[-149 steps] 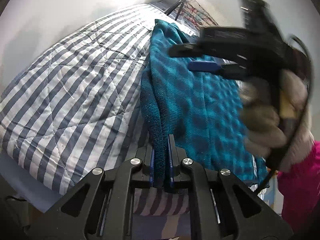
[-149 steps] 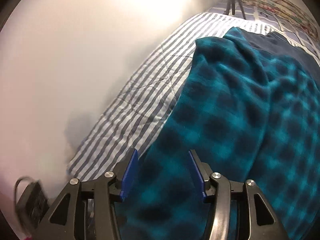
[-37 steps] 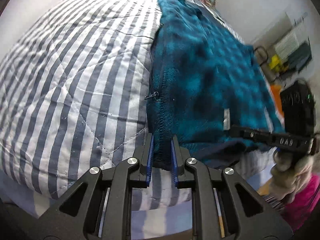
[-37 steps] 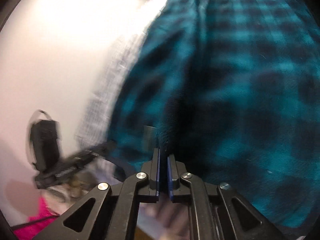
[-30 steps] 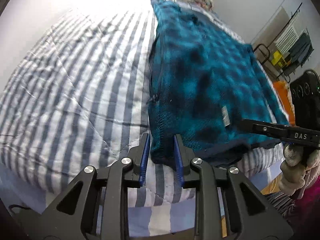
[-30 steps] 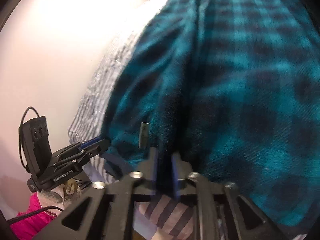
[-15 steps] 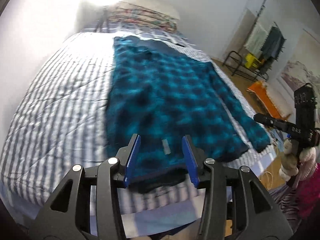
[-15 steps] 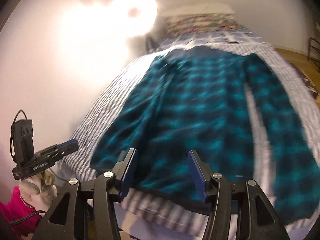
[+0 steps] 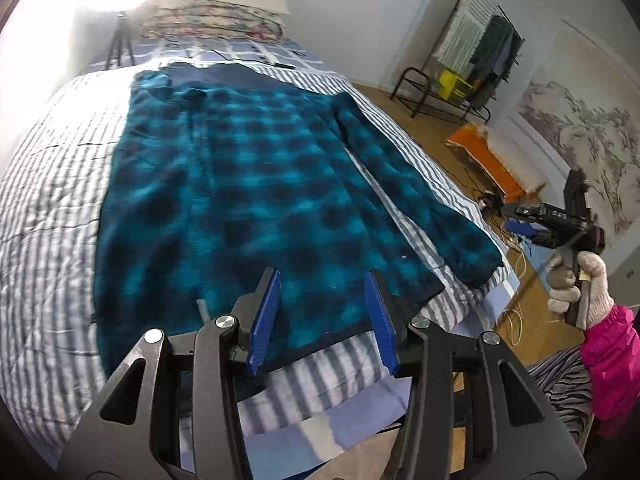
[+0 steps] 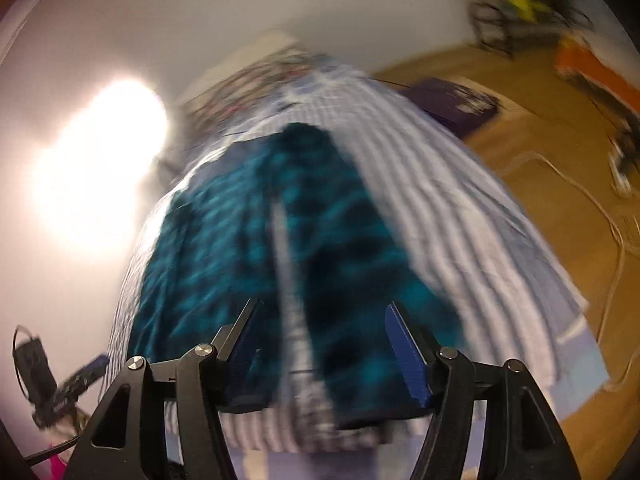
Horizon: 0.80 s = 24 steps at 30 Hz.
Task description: Fold large clothes
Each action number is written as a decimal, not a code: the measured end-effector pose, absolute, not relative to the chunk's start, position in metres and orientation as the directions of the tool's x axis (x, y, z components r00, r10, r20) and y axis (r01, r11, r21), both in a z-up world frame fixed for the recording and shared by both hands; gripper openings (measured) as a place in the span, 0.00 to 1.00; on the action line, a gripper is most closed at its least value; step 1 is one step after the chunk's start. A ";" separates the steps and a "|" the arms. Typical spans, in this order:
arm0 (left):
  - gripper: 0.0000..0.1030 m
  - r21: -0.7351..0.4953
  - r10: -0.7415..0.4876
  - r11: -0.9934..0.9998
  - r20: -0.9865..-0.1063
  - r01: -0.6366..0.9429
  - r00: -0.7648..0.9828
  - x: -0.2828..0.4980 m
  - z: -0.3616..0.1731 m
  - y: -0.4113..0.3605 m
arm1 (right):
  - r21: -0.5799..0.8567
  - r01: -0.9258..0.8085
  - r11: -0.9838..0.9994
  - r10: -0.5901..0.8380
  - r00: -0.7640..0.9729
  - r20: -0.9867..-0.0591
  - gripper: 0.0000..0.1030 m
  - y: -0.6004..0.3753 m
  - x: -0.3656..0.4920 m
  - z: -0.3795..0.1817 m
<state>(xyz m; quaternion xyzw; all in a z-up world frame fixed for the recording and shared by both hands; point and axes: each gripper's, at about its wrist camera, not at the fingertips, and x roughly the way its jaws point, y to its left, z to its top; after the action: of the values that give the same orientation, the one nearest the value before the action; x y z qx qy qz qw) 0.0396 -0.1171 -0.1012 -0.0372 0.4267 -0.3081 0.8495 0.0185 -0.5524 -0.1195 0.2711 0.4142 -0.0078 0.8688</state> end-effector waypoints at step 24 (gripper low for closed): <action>0.43 -0.395 -0.577 0.800 -0.714 0.452 0.397 0.061 -0.117 -0.129 | 0.716 0.144 0.683 0.469 0.664 -0.582 0.02 -0.557 0.015 -0.141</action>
<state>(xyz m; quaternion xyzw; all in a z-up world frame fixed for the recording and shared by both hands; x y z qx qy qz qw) 0.0608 -0.1293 -0.1174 -0.0690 0.4540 -0.3087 0.8329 0.0148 -0.5570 -0.1410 0.3857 0.3978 0.0983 0.8266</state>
